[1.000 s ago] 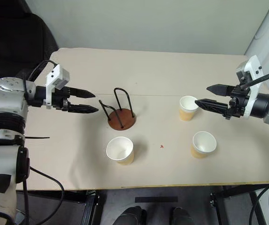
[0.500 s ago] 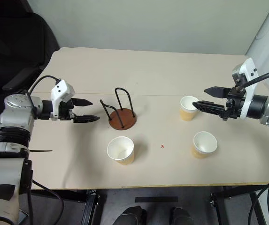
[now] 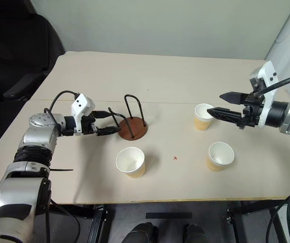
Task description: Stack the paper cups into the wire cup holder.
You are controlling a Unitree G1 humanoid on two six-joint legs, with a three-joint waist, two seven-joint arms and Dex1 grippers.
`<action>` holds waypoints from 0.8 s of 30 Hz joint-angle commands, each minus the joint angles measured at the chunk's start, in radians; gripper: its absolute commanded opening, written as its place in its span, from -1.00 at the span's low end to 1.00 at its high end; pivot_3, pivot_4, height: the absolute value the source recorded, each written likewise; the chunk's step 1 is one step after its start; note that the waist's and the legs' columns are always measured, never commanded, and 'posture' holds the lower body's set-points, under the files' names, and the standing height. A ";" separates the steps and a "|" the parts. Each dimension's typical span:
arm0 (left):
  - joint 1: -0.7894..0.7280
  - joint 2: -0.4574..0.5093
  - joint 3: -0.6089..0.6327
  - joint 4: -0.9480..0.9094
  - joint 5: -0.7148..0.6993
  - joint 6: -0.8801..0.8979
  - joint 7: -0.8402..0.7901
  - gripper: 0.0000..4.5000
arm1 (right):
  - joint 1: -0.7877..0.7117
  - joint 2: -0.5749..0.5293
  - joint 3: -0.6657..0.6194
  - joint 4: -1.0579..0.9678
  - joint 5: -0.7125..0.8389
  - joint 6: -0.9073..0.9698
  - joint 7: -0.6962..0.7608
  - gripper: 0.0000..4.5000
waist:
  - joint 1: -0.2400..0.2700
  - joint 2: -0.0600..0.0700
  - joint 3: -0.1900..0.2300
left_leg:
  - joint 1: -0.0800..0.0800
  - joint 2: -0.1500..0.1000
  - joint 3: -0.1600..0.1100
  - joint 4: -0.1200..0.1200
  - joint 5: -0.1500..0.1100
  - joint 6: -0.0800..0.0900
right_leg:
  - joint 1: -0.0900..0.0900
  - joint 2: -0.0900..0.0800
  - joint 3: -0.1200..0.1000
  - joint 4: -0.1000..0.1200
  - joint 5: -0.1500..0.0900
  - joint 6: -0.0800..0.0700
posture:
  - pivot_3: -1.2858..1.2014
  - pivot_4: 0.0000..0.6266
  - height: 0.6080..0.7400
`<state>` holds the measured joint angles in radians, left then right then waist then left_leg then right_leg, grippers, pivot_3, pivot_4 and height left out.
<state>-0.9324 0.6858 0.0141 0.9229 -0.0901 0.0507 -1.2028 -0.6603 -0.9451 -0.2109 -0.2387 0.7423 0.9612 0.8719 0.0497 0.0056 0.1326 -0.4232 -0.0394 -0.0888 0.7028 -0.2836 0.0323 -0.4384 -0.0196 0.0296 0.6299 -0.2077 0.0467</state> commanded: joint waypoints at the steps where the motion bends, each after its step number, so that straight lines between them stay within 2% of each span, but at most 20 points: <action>1: -0.036 -0.003 0.026 -0.014 -0.019 -0.006 0.022 1.00 | -0.012 -0.002 -0.014 -0.008 -0.005 -0.022 -0.006 0.68 | 0.000 0.000 0.000 | 0.000 0.000 0.000 0.000 0.000 0.000 | 0.000 0.000 0.000 0.000 0.000 0.000 | 0.03 -0.52 1.00; 12: -0.084 -0.105 0.039 0.024 -0.032 -0.026 0.114 1.00 | -0.017 -0.002 0.001 0.015 -0.033 -0.055 0.006 0.68 | 0.005 0.000 0.000 | 0.000 0.000 0.000 0.000 0.000 0.000 | 0.000 0.000 0.000 0.001 0.000 0.000 | 0.03 -0.52 1.00; 13: -0.087 -0.117 0.040 0.030 -0.034 -0.025 0.120 0.92 | -0.015 -0.003 0.001 0.016 -0.036 -0.059 0.006 0.68 | 0.006 0.000 0.000 | 0.000 0.000 0.000 0.000 0.000 0.000 | 0.000 0.000 0.000 0.001 0.000 0.000 | 0.03 -0.52 1.00; 15: -0.091 -0.139 0.043 0.038 -0.039 -0.023 0.128 0.73 | -0.012 -0.003 0.000 0.016 -0.038 -0.063 0.007 0.68 | 0.008 0.000 0.000 | 0.000 0.000 0.000 0.001 0.000 0.000 | 0.000 0.000 0.000 0.001 0.000 0.000 | 0.03 -0.52 1.00; 24: -0.109 -0.174 0.029 0.012 -0.075 0.042 0.009 -0.75 | 0.022 -0.022 -0.019 -0.007 -0.041 -0.064 0.004 0.68 | 0.008 0.000 0.000 | 0.000 0.000 0.001 0.001 0.000 0.000 | 0.000 0.000 0.000 0.001 0.000 0.000 | 0.03 -0.52 1.00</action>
<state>-1.0022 0.5088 0.0351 0.9663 -0.1472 0.0846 -1.1669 -0.6357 -0.9456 -0.1957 -0.2120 0.7018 0.9114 0.8742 0.0577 0.0056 0.1326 -0.4231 -0.0394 -0.0882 0.7040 -0.2835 0.0321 -0.4382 -0.0196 0.0298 0.6313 -0.2076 0.0469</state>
